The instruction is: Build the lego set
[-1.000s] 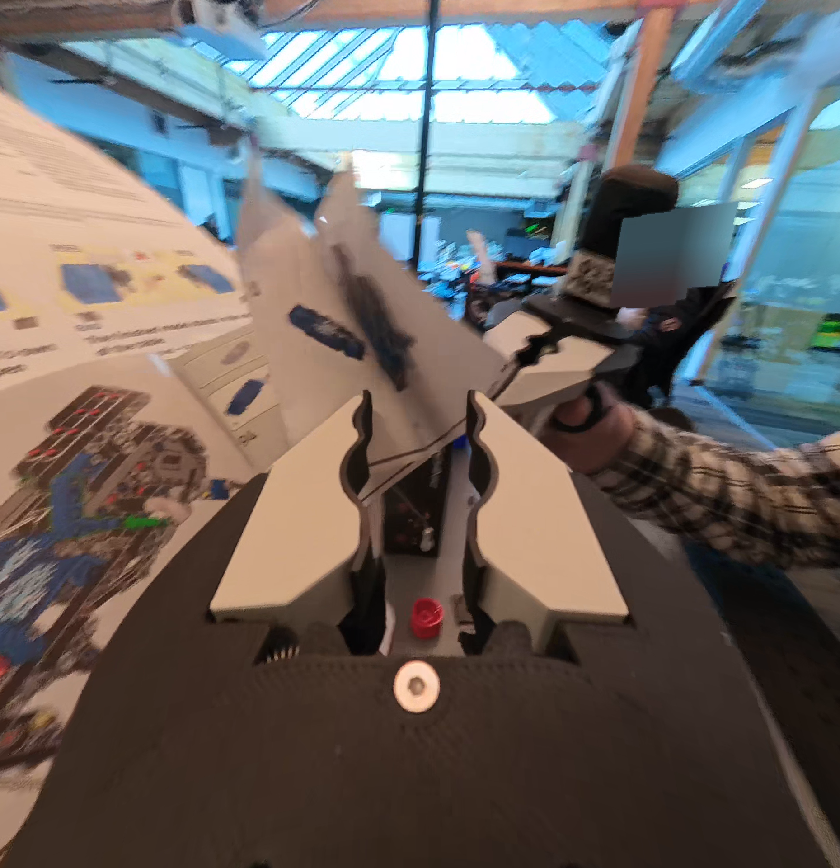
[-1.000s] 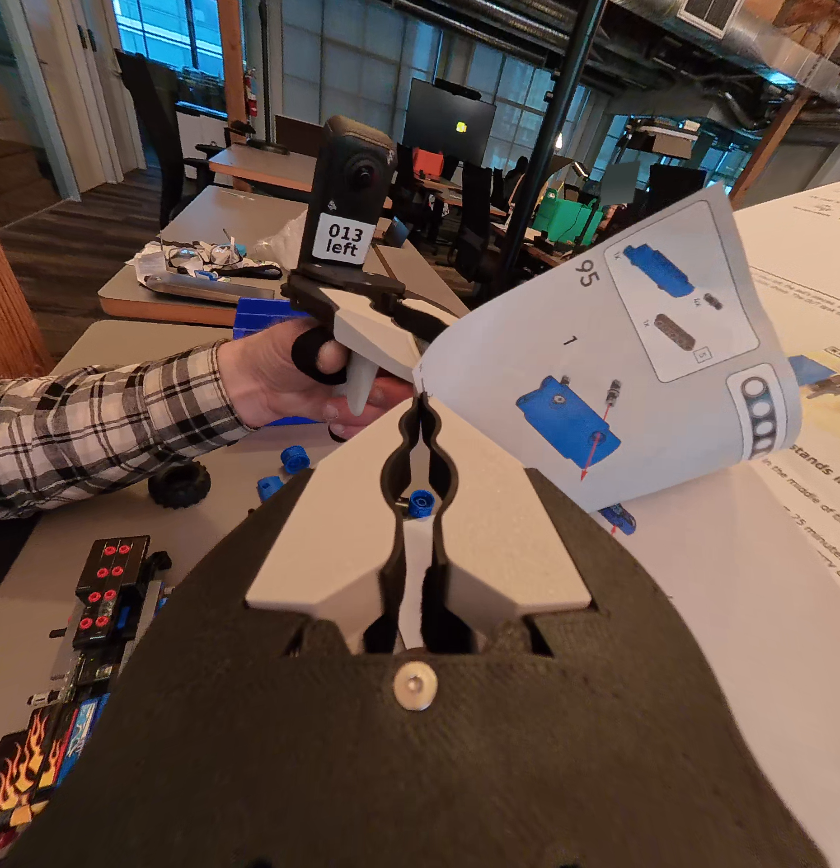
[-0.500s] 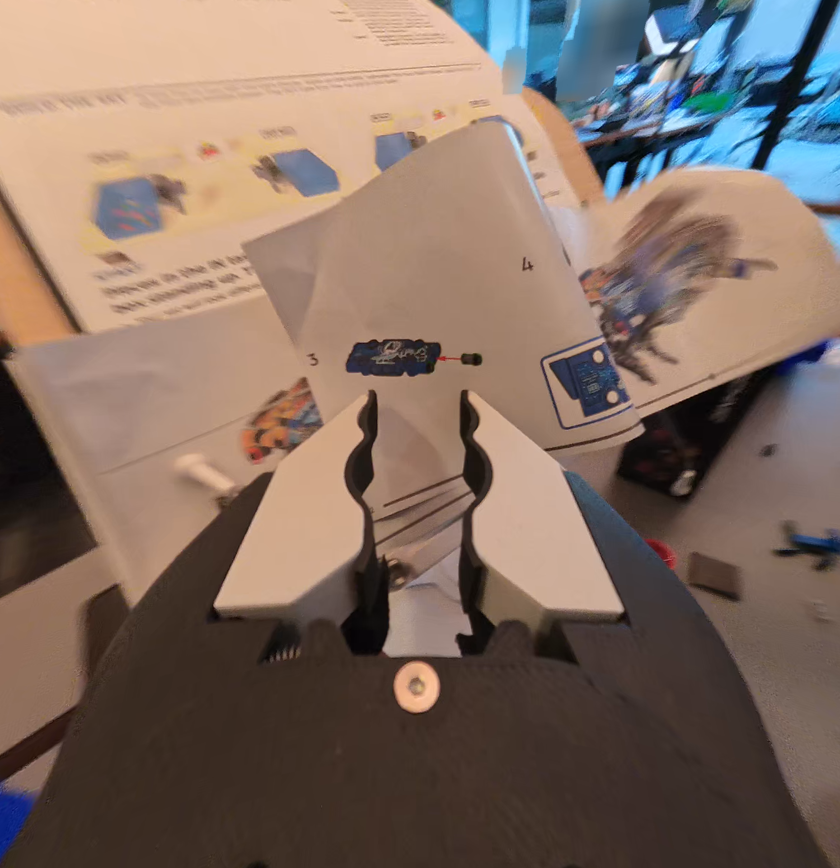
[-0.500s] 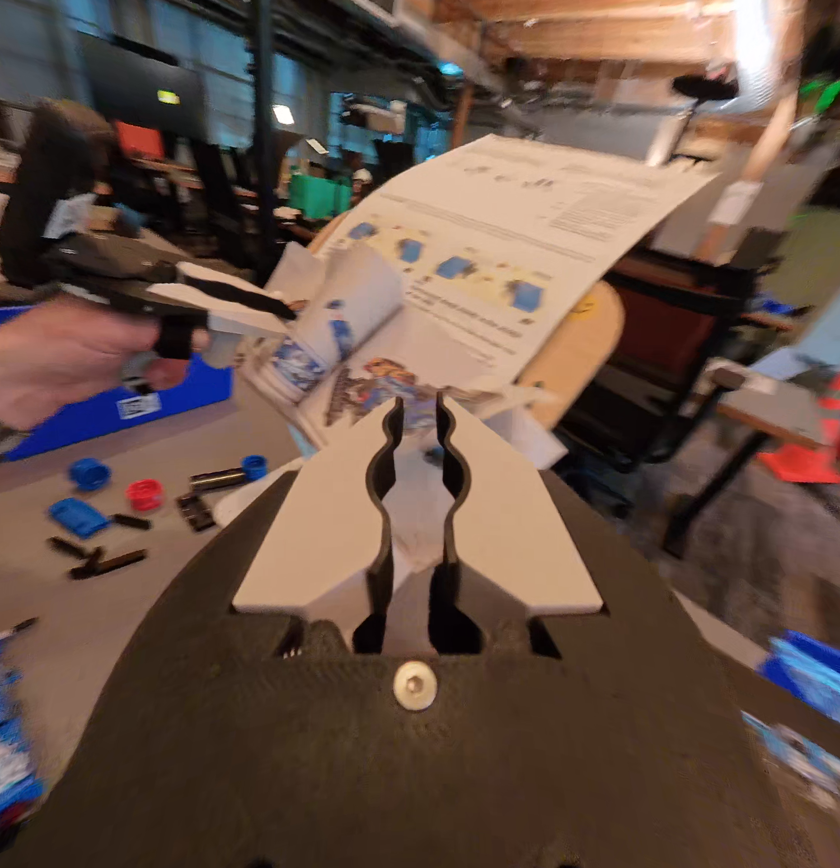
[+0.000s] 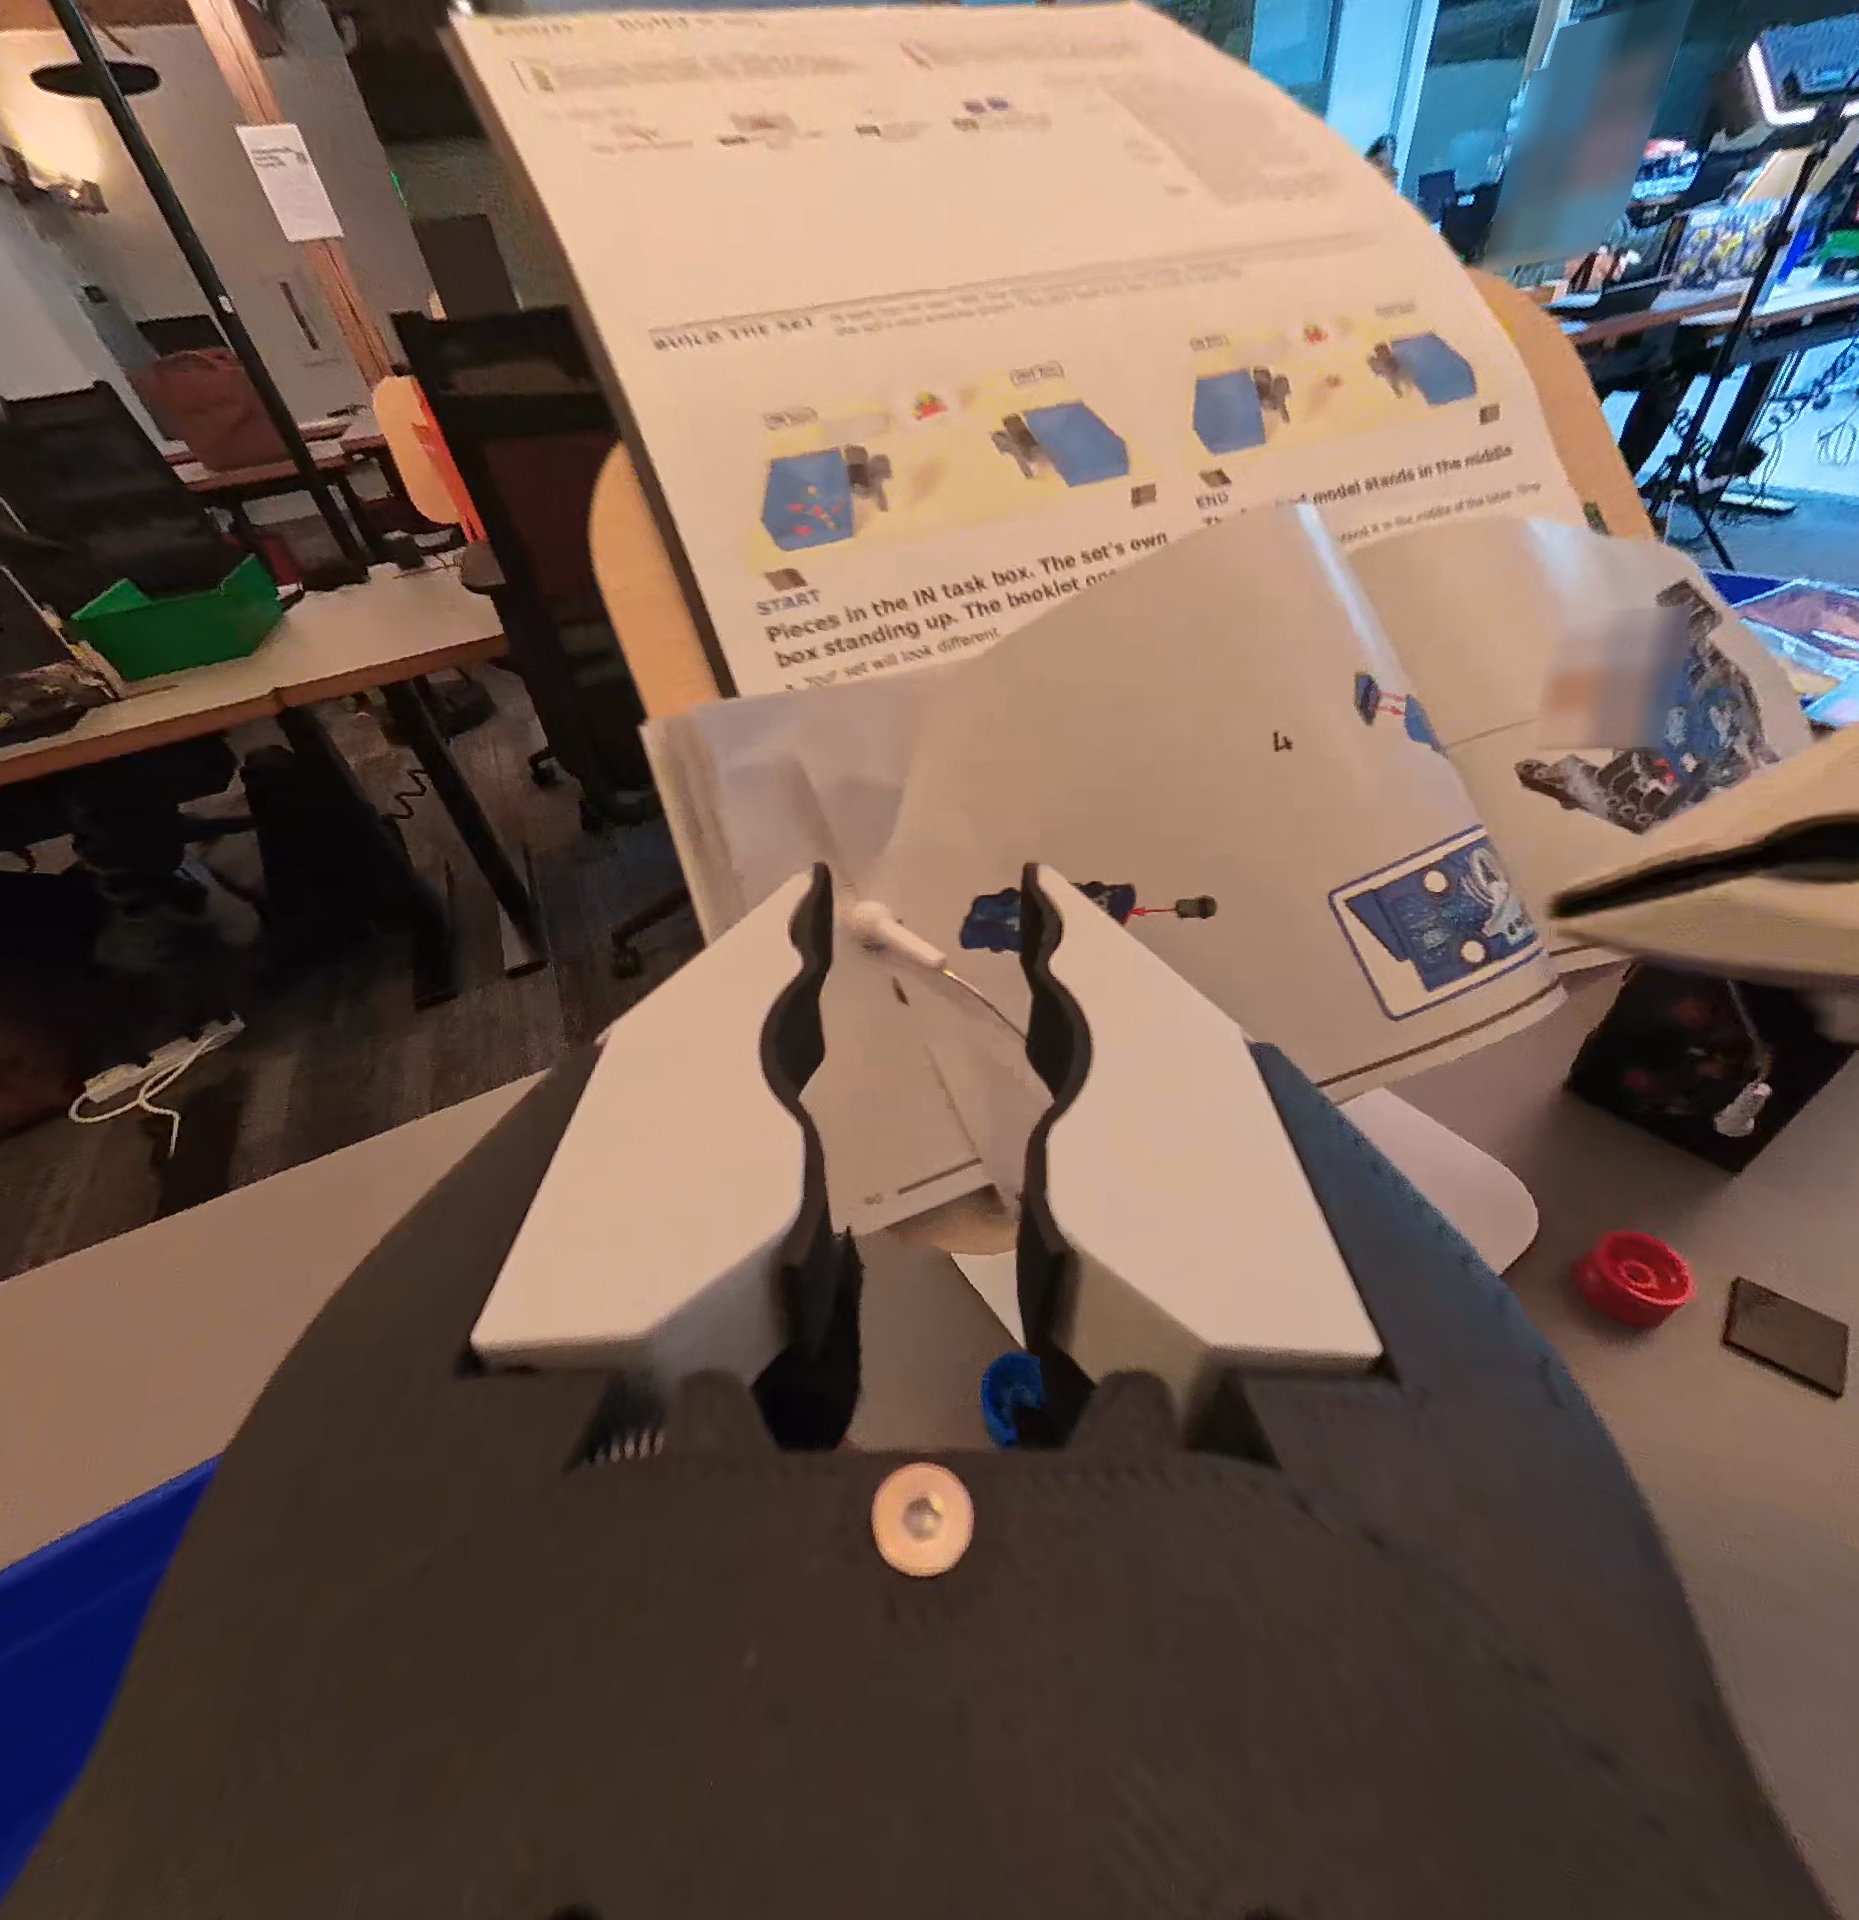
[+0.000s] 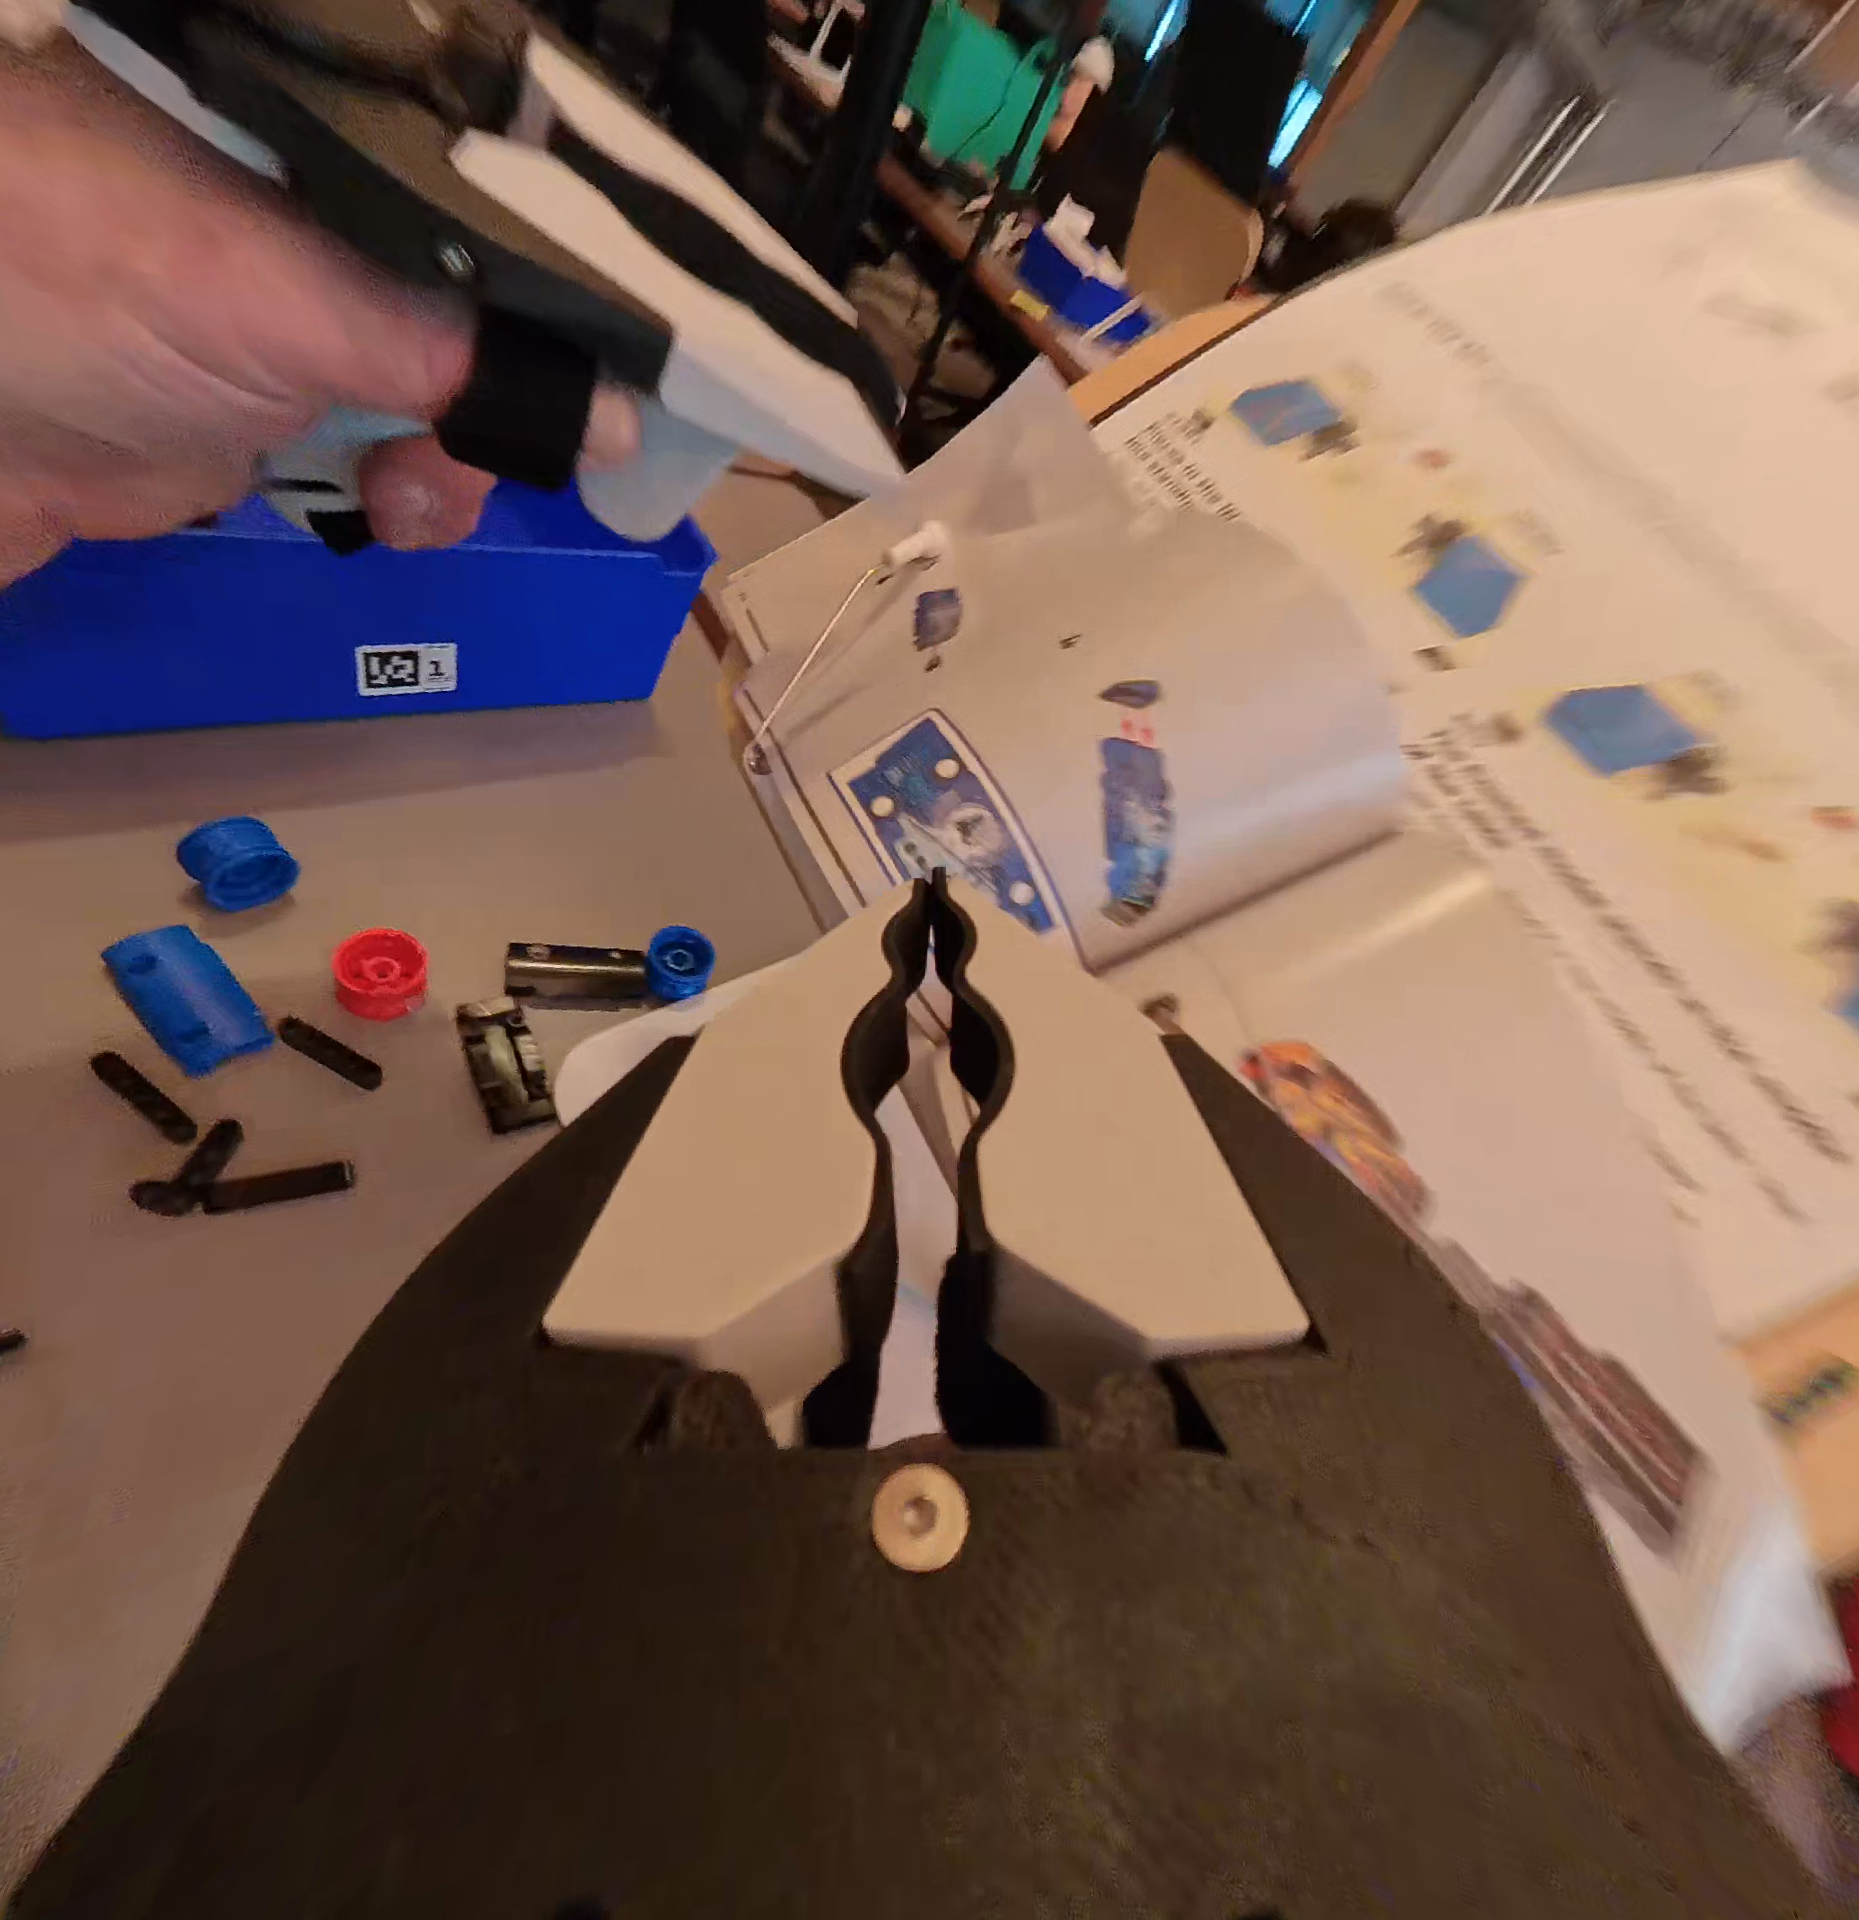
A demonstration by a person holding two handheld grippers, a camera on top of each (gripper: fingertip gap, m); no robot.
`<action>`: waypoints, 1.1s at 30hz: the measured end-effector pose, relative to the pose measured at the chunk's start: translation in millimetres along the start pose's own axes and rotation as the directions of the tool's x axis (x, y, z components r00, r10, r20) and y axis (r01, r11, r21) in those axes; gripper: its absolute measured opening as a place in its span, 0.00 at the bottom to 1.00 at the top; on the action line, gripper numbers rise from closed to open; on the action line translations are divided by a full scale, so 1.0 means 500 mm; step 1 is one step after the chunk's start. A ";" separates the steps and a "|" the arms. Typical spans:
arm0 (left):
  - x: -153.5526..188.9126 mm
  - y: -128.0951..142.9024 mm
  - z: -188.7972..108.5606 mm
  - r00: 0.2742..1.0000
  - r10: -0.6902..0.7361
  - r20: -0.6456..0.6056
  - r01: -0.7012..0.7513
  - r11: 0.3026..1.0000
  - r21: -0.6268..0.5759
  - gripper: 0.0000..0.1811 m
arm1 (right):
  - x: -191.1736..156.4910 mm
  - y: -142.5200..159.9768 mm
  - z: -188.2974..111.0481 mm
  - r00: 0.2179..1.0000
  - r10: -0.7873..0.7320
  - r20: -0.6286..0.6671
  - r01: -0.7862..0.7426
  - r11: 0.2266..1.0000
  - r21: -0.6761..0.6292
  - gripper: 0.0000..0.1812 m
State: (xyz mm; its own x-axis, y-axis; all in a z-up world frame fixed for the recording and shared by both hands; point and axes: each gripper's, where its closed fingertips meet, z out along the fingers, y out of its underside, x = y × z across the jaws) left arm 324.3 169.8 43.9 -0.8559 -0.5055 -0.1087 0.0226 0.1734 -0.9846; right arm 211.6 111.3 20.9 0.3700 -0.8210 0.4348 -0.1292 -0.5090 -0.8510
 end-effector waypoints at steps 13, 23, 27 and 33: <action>0.063 0.005 -0.031 0.969 0.115 -0.219 -0.123 0.992 -0.022 0.22 | 0.012 0.038 0.086 1.000 0.027 -0.005 -0.027 0.988 -0.153 0.00; 0.117 0.069 0.052 0.945 0.287 -0.158 -0.304 0.947 -0.103 0.21 | 0.032 0.053 0.060 1.000 0.023 -0.020 -0.027 0.980 -0.196 0.00; 0.103 0.068 0.062 0.943 0.323 -0.086 -0.330 0.939 -0.093 0.20 | 0.039 0.057 0.055 0.999 0.040 -0.008 -0.041 0.981 -0.190 0.00; 0.055 0.070 0.055 0.944 0.329 0.001 -0.326 0.938 -0.119 0.21 | 0.037 0.056 0.054 0.999 0.039 0.009 -0.037 0.985 -0.169 0.00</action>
State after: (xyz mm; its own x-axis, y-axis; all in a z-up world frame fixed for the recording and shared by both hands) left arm 315.8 138.9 3.0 -0.8002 -0.4214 -0.4267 0.2392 0.4282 -0.8714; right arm 239.8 89.0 -2.9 0.3727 -0.8377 0.3992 -0.2959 -0.5150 -0.8045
